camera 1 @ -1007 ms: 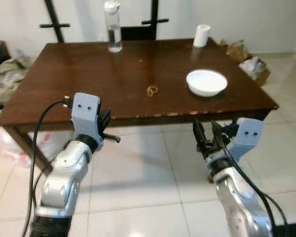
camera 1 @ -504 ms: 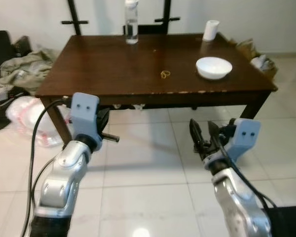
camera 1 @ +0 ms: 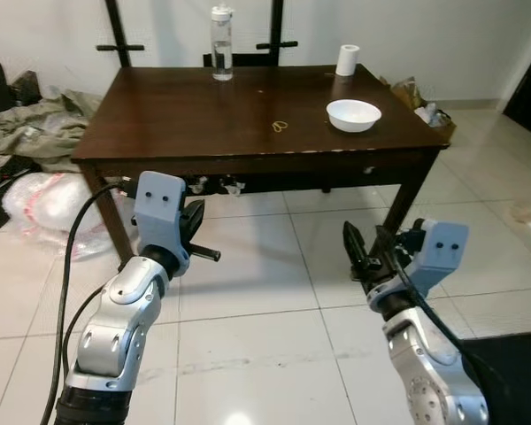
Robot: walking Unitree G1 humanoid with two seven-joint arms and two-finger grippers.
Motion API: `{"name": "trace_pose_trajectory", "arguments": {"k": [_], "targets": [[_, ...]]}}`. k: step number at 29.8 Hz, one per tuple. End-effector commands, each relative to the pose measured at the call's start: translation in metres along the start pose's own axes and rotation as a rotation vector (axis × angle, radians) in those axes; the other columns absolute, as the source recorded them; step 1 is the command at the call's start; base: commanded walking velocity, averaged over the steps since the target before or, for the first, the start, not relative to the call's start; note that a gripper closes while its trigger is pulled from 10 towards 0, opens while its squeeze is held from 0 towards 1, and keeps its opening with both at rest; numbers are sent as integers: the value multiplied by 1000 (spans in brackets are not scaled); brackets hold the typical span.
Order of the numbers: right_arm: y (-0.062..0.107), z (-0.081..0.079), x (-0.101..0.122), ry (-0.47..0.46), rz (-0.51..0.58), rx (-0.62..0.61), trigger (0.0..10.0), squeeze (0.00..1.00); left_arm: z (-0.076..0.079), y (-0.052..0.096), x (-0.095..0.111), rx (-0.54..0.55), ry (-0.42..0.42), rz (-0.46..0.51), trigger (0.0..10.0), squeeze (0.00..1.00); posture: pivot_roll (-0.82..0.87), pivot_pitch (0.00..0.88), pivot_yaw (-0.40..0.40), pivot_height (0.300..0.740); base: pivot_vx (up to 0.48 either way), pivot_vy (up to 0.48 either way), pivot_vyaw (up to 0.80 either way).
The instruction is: Setting the table
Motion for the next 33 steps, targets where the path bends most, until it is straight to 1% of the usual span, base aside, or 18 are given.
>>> {"name": "trace_pose_trajectory", "arguments": {"k": [1,17,20,22,24,25,26,28,31,32,33], "targets": [[2,1,-2,1,-17,2,10000,0,-1,1,-5,10,6,-19,10000,0,121,136,68,740,0,0,788],[1,-1,-3,-2,-21,17,10000,0,-3,0,-7,30,8,-31,10000,0,123,136,68,740,0,0,788],[2,-2,-4,-1,-22,23,10000,0,-6,1,-10,53,6,-42,10000,0,124,138,68,740,0,0,785],[3,-2,-5,0,-26,24,10000,0,-11,3,-13,88,0,-47,10000,0,126,141,67,740,0,0,781],[3,-2,-5,0,-27,24,10000,0,-12,4,-14,95,-2,-48,10000,0,126,141,67,740,0,0,784],[4,-2,-7,4,-33,23,10000,0,-17,6,-16,120,-13,-53,10000,0,126,141,67,740,0,0,781],[4,-2,-7,4,-33,23,10000,0,-17,6,-16,120,-13,-53,10000,0,126,141,67,740,0,0,781],[5,0,-11,17,-45,20,10000,0,-22,10,-22,155,-43,-67,10000,0,131,144,63,740,0,0,788],[7,3,-20,41,-70,12,10000,0,-23,17,-33,165,-67,-106,10000,0,132,144,62,740,0,0,783],[7,3,-20,41,-70,12,10000,0,-23,17,-33,165,-67,-106,10000,0,132,144,62,740,0,0,781],[7,5,-22,44,-78,7,10000,0,-22,19,-37,160,-67,-121,10000,0,134,143,62,740,0,0,781]]}}
Point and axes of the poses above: a point about 5 cm out from each wrist's last joint towards the gripper, its own y axis pointing back from the gripper into the wrist, its own x axis along the axis of the wrist's last joint, z = x × y, the point moved 2 cm from there along -y, pointing out of the wrist towards the gripper, and after that the axes turned 12 degrees about y, right-handed, at the moved point
